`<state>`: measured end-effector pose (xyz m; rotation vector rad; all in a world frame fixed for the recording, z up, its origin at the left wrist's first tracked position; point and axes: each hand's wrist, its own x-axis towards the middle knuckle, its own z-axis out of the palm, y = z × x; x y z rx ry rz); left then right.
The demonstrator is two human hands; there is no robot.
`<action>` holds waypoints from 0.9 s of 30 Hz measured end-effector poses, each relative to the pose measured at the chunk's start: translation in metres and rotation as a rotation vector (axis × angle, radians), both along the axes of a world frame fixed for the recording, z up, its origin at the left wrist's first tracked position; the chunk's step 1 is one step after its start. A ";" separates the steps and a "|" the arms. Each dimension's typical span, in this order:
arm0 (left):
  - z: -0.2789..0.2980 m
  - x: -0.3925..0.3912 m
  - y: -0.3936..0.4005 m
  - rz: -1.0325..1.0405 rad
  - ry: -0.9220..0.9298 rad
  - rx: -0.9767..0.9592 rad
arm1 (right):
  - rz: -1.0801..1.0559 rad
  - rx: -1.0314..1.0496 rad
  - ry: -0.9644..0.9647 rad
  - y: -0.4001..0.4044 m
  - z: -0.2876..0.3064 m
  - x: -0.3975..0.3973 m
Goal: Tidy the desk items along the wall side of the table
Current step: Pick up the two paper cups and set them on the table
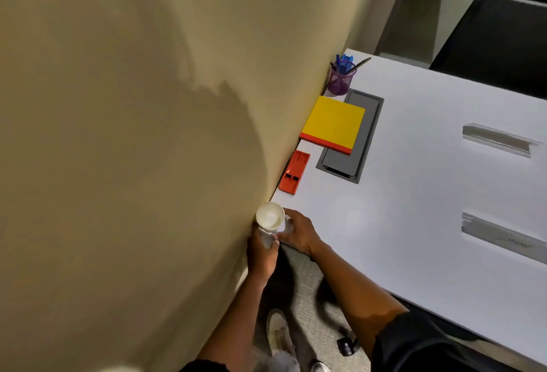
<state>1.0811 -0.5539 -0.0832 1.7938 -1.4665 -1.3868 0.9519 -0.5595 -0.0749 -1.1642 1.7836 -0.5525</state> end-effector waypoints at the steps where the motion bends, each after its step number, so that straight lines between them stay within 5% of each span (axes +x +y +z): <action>1: 0.000 -0.002 -0.003 0.002 0.016 0.006 | -0.005 0.000 -0.002 -0.003 -0.001 0.001; 14: 0.028 -0.045 0.000 -0.073 0.028 -0.002 | -0.204 -0.092 -0.012 0.026 0.027 -0.047; 27: 0.127 -0.209 0.112 -0.403 0.193 -0.224 | -0.546 -0.305 0.076 0.188 0.130 -0.203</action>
